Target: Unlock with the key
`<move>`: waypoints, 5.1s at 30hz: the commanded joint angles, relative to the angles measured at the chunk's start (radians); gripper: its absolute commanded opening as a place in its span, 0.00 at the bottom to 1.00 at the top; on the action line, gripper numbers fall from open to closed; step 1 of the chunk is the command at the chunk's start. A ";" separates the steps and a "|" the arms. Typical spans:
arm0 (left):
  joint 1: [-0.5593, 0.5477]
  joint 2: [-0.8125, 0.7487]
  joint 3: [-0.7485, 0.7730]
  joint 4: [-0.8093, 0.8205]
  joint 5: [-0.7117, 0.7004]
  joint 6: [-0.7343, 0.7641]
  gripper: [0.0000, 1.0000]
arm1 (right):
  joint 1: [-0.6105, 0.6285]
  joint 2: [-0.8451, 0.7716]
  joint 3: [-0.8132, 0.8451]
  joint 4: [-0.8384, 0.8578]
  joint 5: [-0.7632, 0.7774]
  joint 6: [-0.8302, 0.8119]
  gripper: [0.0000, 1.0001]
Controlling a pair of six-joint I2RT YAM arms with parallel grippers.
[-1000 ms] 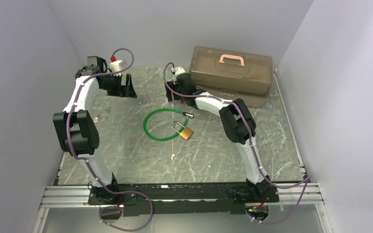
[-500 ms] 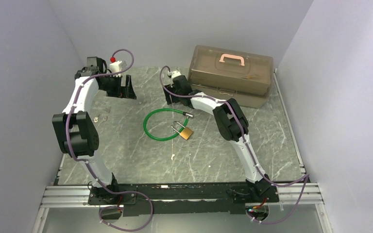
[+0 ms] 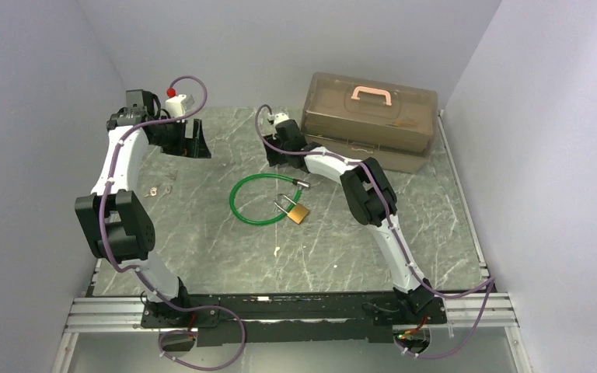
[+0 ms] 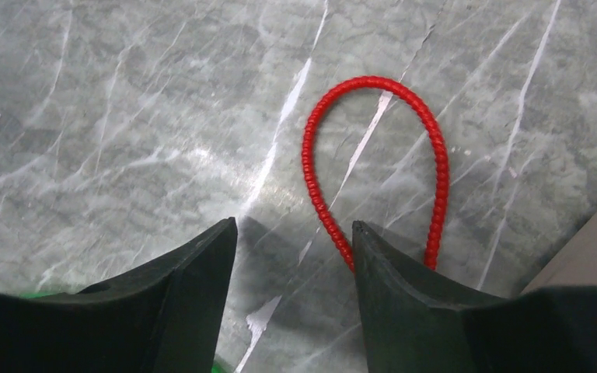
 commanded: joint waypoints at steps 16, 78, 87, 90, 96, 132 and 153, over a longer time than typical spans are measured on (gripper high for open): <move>0.190 -0.144 -0.142 -0.041 -0.306 0.235 0.98 | 0.151 -0.440 -0.686 0.099 0.099 0.137 0.37; -0.061 0.127 -0.454 0.151 -0.518 0.259 0.17 | 0.056 -0.927 -1.264 0.213 0.244 0.296 0.10; -0.345 0.040 -0.631 0.120 -0.405 0.170 0.17 | -0.016 -1.008 -1.280 0.220 0.214 0.270 0.11; -0.435 0.000 -0.649 0.121 -0.431 0.165 0.17 | -0.025 -1.017 -1.272 0.216 0.209 0.266 0.11; -0.523 -0.047 -0.576 -0.021 -0.305 0.177 0.46 | -0.037 -1.018 -1.258 0.216 0.203 0.267 0.13; 0.047 0.467 0.229 0.030 -0.505 0.168 0.76 | -0.022 -1.111 -1.266 0.339 0.094 0.301 0.18; 0.011 0.445 0.059 0.097 -0.526 0.221 0.43 | -0.005 -1.170 -1.290 0.345 0.104 0.292 0.12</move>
